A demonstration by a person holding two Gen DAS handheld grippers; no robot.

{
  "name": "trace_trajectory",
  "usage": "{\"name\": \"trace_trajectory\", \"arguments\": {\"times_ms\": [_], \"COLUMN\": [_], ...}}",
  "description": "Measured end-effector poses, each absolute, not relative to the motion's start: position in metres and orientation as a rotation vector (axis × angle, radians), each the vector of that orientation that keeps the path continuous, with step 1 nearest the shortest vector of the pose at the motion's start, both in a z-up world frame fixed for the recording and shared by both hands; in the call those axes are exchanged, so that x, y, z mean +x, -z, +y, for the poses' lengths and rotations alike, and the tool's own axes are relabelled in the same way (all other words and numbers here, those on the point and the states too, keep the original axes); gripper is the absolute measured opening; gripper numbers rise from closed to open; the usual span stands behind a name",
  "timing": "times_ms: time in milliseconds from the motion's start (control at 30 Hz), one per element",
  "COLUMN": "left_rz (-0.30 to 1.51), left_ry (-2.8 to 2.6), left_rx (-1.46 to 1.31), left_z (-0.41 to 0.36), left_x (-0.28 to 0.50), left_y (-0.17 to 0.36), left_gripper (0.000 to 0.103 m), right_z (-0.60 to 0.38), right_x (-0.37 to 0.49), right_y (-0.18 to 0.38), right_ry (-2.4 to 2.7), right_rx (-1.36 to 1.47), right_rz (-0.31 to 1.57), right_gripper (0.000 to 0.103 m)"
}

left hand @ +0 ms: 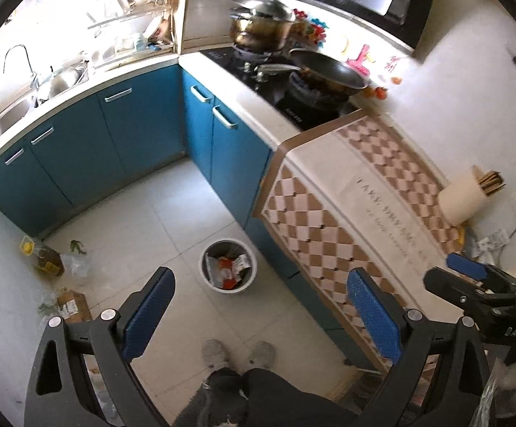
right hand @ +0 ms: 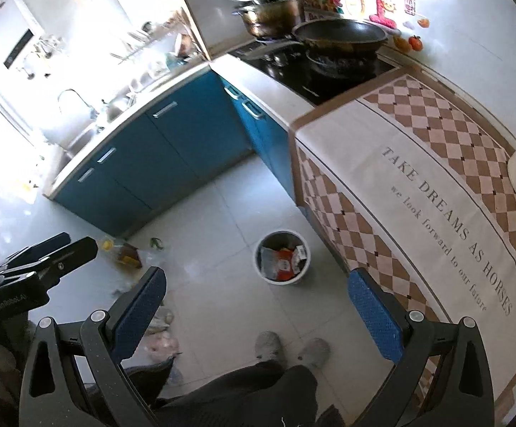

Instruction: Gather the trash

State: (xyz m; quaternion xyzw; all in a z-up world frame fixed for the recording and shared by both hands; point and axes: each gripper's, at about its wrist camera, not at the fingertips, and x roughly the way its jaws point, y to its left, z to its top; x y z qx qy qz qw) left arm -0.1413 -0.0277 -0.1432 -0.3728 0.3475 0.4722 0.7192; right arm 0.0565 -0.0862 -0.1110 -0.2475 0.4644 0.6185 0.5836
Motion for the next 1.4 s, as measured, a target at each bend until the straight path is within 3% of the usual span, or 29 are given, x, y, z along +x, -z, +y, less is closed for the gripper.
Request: {"name": "trace_trajectory", "arguments": {"times_ms": [533, 1400], "left_rz": [0.705, 0.715], "left_ry": [-1.013, -0.998], "left_rx": [-0.853, -0.888], "left_z": [-0.049, -0.056], "left_x": [-0.163, -0.157], "left_y": [0.109, 0.111], "left_gripper": [0.103, 0.103], "right_z": [-0.091, -0.083], "right_x": [0.038, 0.027], "right_y": [0.060, 0.062], "right_ry": [-1.586, -1.638], "right_rx": [-0.585, -0.624], "right_rz": [1.109, 1.158], "right_gripper": [0.103, 0.103]}}
